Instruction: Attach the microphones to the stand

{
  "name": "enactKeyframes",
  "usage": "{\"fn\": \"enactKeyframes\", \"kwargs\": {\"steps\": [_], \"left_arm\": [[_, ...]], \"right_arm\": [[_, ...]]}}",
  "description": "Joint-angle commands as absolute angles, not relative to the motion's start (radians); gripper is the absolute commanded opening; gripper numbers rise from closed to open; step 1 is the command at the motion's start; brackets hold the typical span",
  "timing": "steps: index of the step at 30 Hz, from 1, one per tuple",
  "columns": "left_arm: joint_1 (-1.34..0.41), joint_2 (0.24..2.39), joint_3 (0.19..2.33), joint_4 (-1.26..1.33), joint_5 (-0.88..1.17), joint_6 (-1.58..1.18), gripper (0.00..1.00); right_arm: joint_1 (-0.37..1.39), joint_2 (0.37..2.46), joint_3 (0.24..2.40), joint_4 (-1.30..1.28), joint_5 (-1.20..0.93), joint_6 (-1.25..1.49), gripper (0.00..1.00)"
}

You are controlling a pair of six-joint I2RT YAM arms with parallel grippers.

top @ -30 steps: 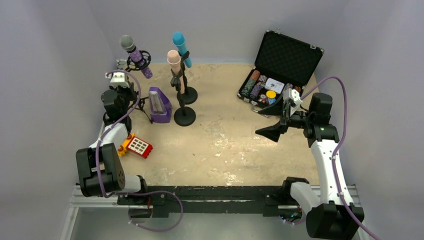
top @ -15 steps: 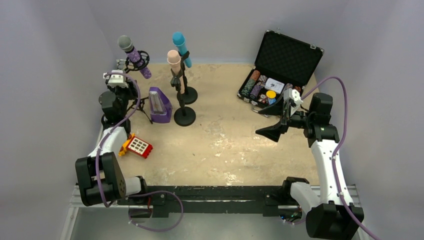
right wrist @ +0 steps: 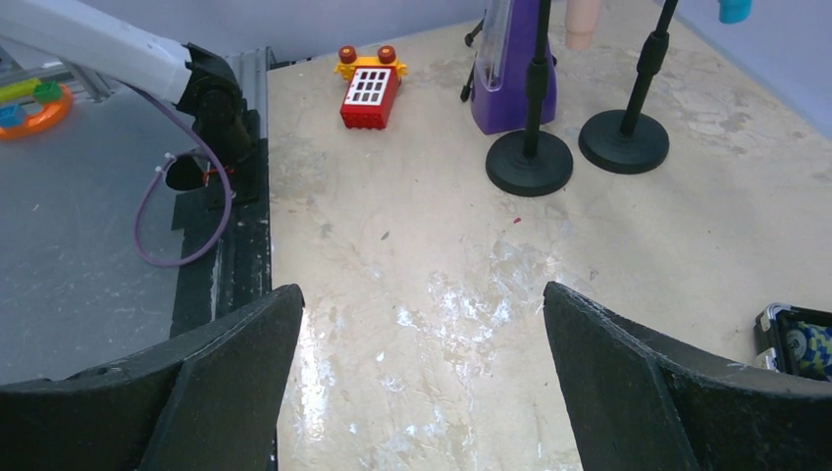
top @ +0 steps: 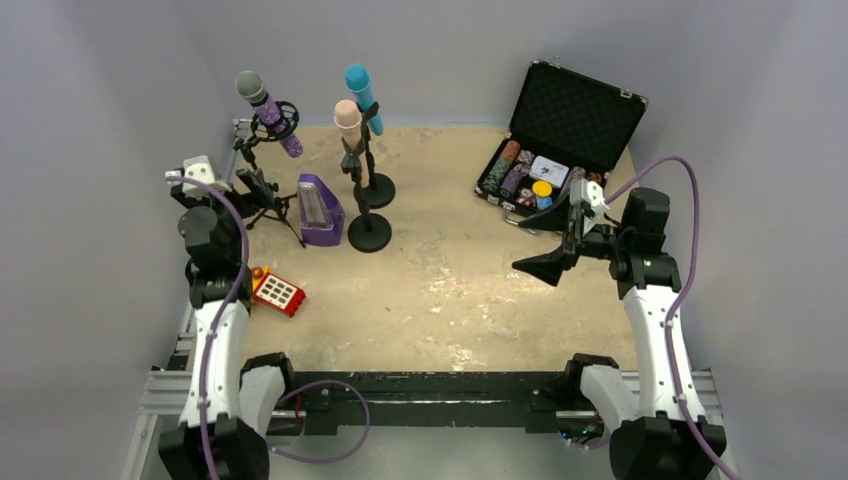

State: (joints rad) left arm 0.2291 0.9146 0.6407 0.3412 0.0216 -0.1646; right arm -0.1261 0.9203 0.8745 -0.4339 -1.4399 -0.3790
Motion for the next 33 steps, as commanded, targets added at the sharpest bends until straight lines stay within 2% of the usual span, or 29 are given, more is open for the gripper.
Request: {"fn": "enactKeyframes", "kwargs": {"steps": [1,7,10,13,16,23,28,33], "left_arm": [[0.236,0.743,0.747,-0.076,0.055,-0.367,0.95],[0.235,0.643,0.835,-0.403,0.445,-0.438,0.99],[0.231,0.613,0.826,-0.428,0.621,-0.477,0.99],[0.204,0.573,0.811,-0.426,0.713,-0.497,0.99],[0.122,0.546,0.807,-0.453,0.722,-0.484,0.99],[-0.261,0.504,0.762,-0.493,0.573,-0.462,0.99],[-0.437,0.448,0.680,-0.448,0.541,-0.477,0.99],[-0.626,0.545,0.640,-0.352,0.459,-0.471,0.99]], "right_arm": [[-0.139,0.885,0.879,-0.432,-1.441,-0.397,0.97],[-0.172,0.873,0.901,-0.471,-1.407,-0.417,0.97],[-0.200,0.856,0.901,-0.471,-1.394,-0.415,0.97],[-0.226,0.843,0.899,-0.463,-1.386,-0.404,0.97],[-0.240,0.836,0.899,-0.457,-1.381,-0.392,0.97],[-0.254,0.816,0.880,-0.423,-1.367,-0.360,0.97],[-0.260,0.822,0.870,-0.404,-1.360,-0.347,0.97],[-0.262,0.834,0.866,-0.402,-1.343,-0.347,0.97]]}}
